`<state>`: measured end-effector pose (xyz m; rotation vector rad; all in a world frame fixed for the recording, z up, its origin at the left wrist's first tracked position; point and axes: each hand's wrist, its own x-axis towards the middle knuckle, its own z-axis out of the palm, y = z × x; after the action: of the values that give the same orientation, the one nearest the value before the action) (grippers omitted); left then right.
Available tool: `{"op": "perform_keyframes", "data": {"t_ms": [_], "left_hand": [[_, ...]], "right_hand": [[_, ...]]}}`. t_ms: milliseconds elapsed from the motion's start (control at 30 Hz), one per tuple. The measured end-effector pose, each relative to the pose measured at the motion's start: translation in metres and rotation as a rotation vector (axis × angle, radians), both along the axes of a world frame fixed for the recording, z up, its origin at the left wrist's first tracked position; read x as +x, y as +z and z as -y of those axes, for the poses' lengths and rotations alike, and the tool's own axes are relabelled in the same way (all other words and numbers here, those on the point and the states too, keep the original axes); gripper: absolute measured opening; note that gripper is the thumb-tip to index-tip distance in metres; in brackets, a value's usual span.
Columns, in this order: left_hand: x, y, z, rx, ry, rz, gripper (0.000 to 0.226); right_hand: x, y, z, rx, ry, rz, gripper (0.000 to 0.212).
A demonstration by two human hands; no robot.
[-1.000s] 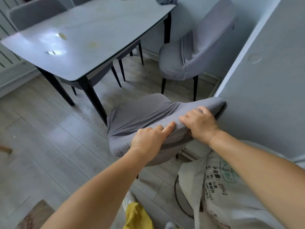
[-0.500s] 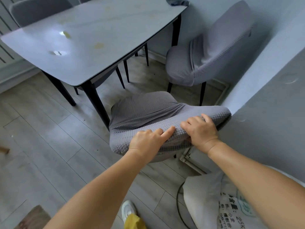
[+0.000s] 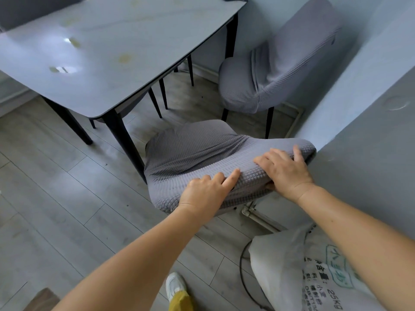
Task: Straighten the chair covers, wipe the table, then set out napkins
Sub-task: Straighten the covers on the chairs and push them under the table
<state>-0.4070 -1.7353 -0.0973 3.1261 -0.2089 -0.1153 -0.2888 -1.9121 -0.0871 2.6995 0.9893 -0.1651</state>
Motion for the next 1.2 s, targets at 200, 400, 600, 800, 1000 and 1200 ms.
{"op": "perform_keyframes", "data": {"t_ms": [200,400,600,800,1000,1200], "left_hand": [[-0.020,-0.013,-0.019,-0.030,0.048,0.054,0.107],[-0.031,-0.008,-0.032,-0.055,0.459,-0.012,0.056],[-0.021,-0.002,-0.039,-0.027,0.498,0.008,0.034],[-0.015,0.012,-0.078,-0.034,0.519,-0.033,0.033],[-0.010,0.020,-0.115,-0.042,0.515,-0.032,0.039],[0.001,0.016,-0.127,-0.015,0.513,0.033,0.034]], "right_hand": [[0.007,-0.002,0.003,0.011,-0.137,-0.036,0.046],[0.020,-0.012,0.006,0.131,-0.025,0.088,0.026],[0.027,-0.015,0.001,0.252,0.110,0.288,0.026],[0.029,-0.019,-0.029,0.410,0.192,0.399,0.026],[0.028,-0.025,-0.067,0.536,0.211,0.473,0.027],[0.047,-0.033,-0.079,0.545,0.241,0.519,0.029]]}}
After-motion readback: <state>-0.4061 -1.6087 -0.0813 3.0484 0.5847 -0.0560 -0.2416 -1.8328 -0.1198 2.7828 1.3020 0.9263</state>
